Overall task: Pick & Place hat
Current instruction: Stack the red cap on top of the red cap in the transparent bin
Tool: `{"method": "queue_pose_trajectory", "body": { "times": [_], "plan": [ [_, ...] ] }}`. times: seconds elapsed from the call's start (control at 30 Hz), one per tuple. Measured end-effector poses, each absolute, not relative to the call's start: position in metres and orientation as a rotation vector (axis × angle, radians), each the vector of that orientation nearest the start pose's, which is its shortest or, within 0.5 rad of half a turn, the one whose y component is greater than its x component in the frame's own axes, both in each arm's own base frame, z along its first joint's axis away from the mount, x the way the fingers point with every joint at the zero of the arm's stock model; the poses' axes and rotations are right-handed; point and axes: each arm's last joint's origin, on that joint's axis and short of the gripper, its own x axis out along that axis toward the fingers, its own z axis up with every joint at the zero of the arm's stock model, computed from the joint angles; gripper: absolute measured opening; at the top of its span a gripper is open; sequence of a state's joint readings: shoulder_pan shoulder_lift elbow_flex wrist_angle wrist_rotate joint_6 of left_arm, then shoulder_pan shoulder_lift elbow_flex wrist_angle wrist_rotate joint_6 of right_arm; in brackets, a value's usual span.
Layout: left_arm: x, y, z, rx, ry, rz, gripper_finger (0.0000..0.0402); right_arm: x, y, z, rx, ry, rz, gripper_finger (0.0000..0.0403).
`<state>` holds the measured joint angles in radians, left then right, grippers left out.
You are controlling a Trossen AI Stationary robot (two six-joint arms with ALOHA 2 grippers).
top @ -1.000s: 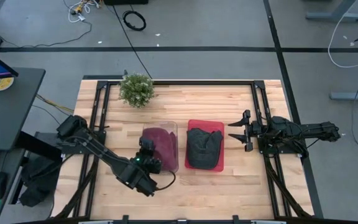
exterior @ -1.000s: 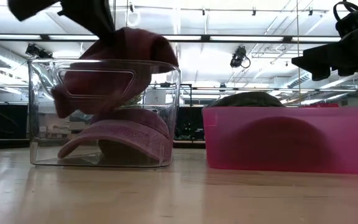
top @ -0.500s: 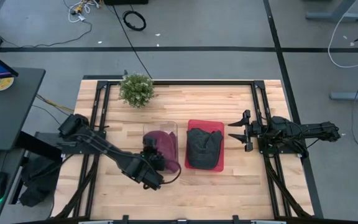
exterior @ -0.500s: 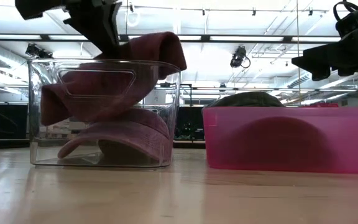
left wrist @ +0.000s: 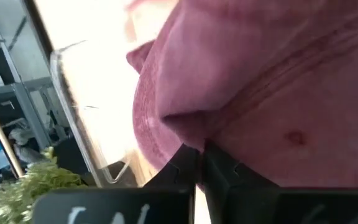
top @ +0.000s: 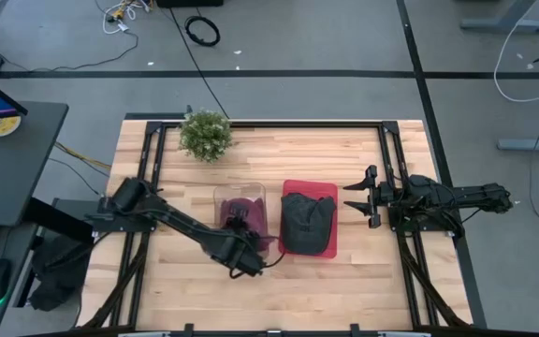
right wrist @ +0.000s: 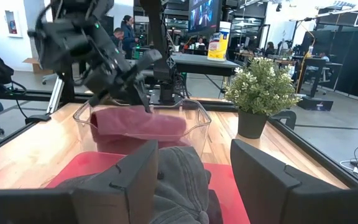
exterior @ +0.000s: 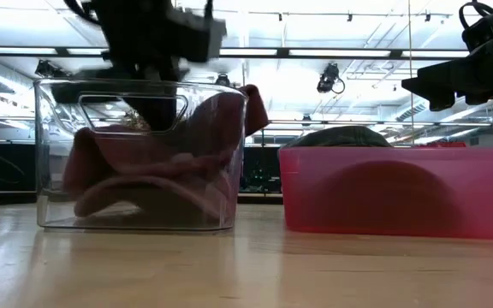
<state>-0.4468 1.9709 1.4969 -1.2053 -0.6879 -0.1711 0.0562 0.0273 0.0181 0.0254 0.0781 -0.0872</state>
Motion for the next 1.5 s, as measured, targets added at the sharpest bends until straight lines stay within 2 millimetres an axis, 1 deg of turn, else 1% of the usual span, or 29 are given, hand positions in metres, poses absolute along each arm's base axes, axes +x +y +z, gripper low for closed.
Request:
{"method": "queue_pose_trajectory", "body": {
  "times": [0.13, 0.27, 0.37, 0.5, 0.63, 0.87, 1.07, 1.23, 1.5],
  "plan": [
    [0.339, -0.129, 0.185, 0.729, 1.441, 0.306, 0.0014, 0.098, 0.003, 0.17, -0.086, -0.015, -0.023, 0.0205],
    [0.343, -0.122, 0.181, 0.624, 1.437, 0.386, 0.0014, 0.098, 0.003, 0.17, -0.086, -0.015, -0.023, 0.0205],
    [0.344, -0.118, 0.18, 0.542, 1.424, 0.45, 0.0024, 0.098, 0.003, 0.17, -0.086, -0.015, -0.023, 0.0205],
    [0.344, -0.118, 0.18, 0.524, 1.419, 0.461, 0.0044, 0.098, 0.003, 0.17, -0.086, -0.015, -0.023, 0.0205],
    [0.342, -0.123, 0.18, 0.528, 1.415, 0.452, 0.007, 0.098, 0.003, 0.17, -0.086, -0.015, -0.023, 0.0205],
    [0.34, -0.13, 0.179, 0.544, 1.406, 0.435, 0.0128, 0.098, 0.003, 0.17, -0.086, -0.015, -0.023, 0.0205],
    [0.343, -0.138, 0.181, 0.517, 1.351, 0.413, 0.017, 0.098, 0.003, 0.17, -0.086, -0.015, -0.023, 0.0205],
    [0.347, -0.145, 0.187, 0.483, 1.32, 0.388, 0.0184, 0.098, 0.003, 0.17, -0.086, -0.015, -0.023, 0.0205],
    [0.351, -0.16, 0.204, 0.473, 1.265, 0.339, 0.0186, 0.098, 0.003, 0.17, -0.086, -0.015, -0.023, 0.0205]
  ]
}}
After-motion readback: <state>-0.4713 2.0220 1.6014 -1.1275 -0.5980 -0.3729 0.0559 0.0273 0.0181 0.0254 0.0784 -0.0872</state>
